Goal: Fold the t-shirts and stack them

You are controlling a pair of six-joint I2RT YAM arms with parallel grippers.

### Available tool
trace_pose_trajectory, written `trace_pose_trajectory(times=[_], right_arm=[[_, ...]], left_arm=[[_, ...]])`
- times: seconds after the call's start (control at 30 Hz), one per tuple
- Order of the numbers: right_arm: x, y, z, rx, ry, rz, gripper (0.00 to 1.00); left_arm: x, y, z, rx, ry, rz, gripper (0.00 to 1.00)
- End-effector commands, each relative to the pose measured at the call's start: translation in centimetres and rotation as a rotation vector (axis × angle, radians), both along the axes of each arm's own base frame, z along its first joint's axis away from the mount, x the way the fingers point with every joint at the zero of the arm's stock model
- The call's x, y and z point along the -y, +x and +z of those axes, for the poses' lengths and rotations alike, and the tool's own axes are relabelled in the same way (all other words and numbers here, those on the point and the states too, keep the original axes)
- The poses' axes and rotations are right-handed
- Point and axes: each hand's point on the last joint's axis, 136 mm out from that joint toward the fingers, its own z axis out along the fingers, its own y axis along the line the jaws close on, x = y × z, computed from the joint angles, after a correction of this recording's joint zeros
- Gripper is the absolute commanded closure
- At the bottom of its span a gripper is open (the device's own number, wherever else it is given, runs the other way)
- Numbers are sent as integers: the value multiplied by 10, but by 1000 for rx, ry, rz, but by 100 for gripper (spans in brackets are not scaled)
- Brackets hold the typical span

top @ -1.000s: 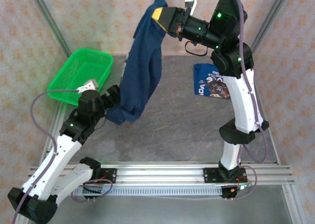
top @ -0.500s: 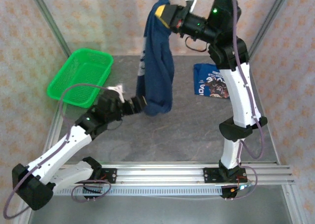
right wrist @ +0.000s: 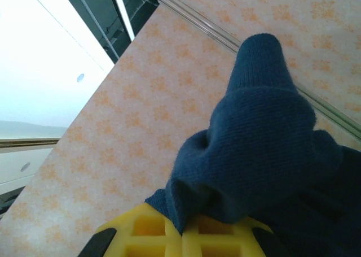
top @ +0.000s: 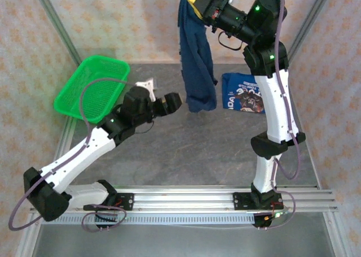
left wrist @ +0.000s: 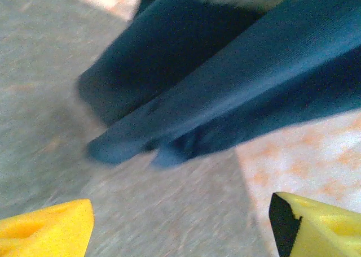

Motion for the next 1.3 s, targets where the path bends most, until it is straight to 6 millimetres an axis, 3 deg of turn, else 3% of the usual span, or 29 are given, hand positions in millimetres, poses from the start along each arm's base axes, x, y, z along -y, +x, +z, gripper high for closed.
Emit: trace_pose_trajectory(times=[0.0,0.13,0.17,0.23,0.3,0.37,0.5,0.6,0.73,0.97,1.1,1.2,1.27], right_arm=[[6,-26,23,90,19,4,100],[7,-30,32,104,50,9,100],[7,-29,33,106,58,2,100],[10,-28,38,117,73,-12,100],[19,-29,49,131,111,-19,100],[25,-31,56,150,125,-34,100],[32,-34,61,158,136,-46,100],[31,-32,61,150,143,-43,100],[28,-31,61,139,163,-24,100],[12,-33,52,114,141,7,100],[-3,-37,48,102,136,31,100],[-7,-35,42,86,119,21,100],[-10,-28,33,54,102,9,100]], left_arm=[[30,9,-4,-32,-22,-50,18],[35,24,-44,-133,106,-22,20],[37,24,-60,-173,127,-28,21],[28,8,-116,-331,279,-28,32],[-12,-30,-184,-512,455,27,47],[-58,-65,-226,-606,485,149,51],[-136,-110,-256,-702,526,353,49],[-162,-119,-263,-734,520,424,49],[-164,-110,-249,-721,494,437,46],[-124,-47,-135,-367,94,437,21],[-82,-17,-93,-266,-129,323,15],[-63,-11,-62,-189,-261,247,14],[-70,-17,-50,-146,-199,238,13]])
